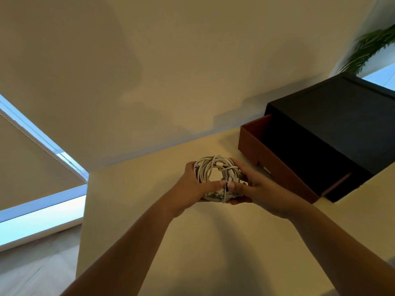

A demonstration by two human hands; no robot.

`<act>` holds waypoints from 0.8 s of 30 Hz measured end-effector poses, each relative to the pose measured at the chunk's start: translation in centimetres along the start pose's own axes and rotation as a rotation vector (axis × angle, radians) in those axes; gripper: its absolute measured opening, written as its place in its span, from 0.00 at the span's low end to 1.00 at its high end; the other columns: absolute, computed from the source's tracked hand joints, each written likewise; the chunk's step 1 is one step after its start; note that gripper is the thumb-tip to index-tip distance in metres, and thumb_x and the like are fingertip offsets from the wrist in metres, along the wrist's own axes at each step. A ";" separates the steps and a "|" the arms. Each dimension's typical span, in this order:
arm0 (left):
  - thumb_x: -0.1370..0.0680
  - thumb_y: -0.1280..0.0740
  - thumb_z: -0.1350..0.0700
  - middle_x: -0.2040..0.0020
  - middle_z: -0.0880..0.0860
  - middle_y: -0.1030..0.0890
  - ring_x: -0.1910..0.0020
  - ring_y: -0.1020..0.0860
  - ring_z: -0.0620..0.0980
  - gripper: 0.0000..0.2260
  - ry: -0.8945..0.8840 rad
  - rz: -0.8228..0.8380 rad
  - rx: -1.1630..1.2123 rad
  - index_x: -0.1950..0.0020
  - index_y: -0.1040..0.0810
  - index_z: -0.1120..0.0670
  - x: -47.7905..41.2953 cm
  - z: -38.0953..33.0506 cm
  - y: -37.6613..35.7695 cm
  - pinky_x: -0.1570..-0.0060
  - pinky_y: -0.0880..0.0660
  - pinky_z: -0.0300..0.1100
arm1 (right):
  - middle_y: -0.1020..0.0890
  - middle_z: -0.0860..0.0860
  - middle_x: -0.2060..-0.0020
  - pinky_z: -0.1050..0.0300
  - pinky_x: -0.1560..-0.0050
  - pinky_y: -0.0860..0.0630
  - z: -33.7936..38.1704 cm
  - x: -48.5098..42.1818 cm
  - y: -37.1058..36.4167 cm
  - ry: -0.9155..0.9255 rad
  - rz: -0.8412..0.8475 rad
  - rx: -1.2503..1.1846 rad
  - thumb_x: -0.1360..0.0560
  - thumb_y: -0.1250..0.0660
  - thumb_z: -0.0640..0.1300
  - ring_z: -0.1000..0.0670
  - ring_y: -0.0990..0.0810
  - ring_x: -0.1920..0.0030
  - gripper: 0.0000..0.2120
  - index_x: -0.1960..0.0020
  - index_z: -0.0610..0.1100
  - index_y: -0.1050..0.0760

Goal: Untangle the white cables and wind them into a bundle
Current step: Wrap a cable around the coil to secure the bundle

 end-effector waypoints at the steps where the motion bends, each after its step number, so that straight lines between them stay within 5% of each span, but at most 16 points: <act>1: 0.29 0.24 0.54 0.40 0.47 0.26 0.43 0.22 0.47 0.30 0.003 -0.002 -0.003 0.34 0.38 0.49 -0.7 -0.4 -0.9 0.50 0.19 0.49 | 0.22 0.49 0.39 0.53 0.50 0.21 0.2 0.2 1.2 -0.006 -0.022 -0.007 0.24 0.34 0.42 0.45 0.20 0.43 0.28 0.28 0.55 0.38; 7: 0.24 0.29 0.52 0.40 0.51 0.22 0.47 0.19 0.49 0.23 0.068 0.026 0.027 0.33 0.34 0.52 -5.6 -2.7 -6.8 0.49 0.19 0.46 | 0.23 0.50 0.41 0.59 0.56 0.20 1.0 1.5 10.0 -0.069 -0.270 -0.009 0.24 0.35 0.46 0.50 0.18 0.49 0.26 0.28 0.53 0.37; 11: 0.19 0.37 0.52 0.42 0.54 0.19 0.47 0.19 0.49 0.10 0.062 0.040 -0.032 0.38 0.25 0.52 -9.4 -4.6 -10.5 0.48 0.20 0.44 | 0.23 0.49 0.40 0.52 0.47 0.20 0.8 2.2 15.9 -0.103 -0.394 0.028 0.23 0.35 0.48 0.49 0.19 0.46 0.26 0.27 0.52 0.37; 15: 0.18 0.38 0.56 0.45 0.59 0.18 0.48 0.19 0.53 0.09 0.037 0.007 -0.194 0.42 0.21 0.55 -13.1 -6.0 -13.4 0.49 0.22 0.46 | 0.22 0.50 0.44 0.58 0.55 0.23 0.2 2.2 20.1 -0.161 -0.455 0.054 0.21 0.37 0.47 0.50 0.20 0.48 0.24 0.27 0.52 0.38; 20: 0.20 0.36 0.56 0.49 0.59 0.18 0.50 0.20 0.57 0.09 0.003 -0.002 -0.527 0.42 0.21 0.57 -16.9 -6.6 -15.4 0.49 0.23 0.52 | 0.23 0.48 0.39 0.46 0.36 0.27 -2.9 0.7 23.1 -0.282 -0.487 -0.034 0.24 0.32 0.47 0.47 0.22 0.42 0.29 0.26 0.51 0.39; 24: 0.19 0.38 0.55 0.48 0.55 0.19 0.51 0.21 0.54 0.11 -0.036 0.007 -0.759 0.41 0.20 0.57 -19.4 -7.3 -16.9 0.52 0.25 0.48 | 0.23 0.47 0.38 0.40 0.35 0.28 -5.0 -0.5 24.6 -0.346 -0.529 -0.137 0.26 0.30 0.47 0.44 0.23 0.40 0.31 0.27 0.53 0.39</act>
Point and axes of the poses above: each hand's wrist, its own x-axis away from the middle knuckle, its own y-axis out of the back of the hand, z = x × y, the point moved 5 cm from there along -x, towards the middle knuckle
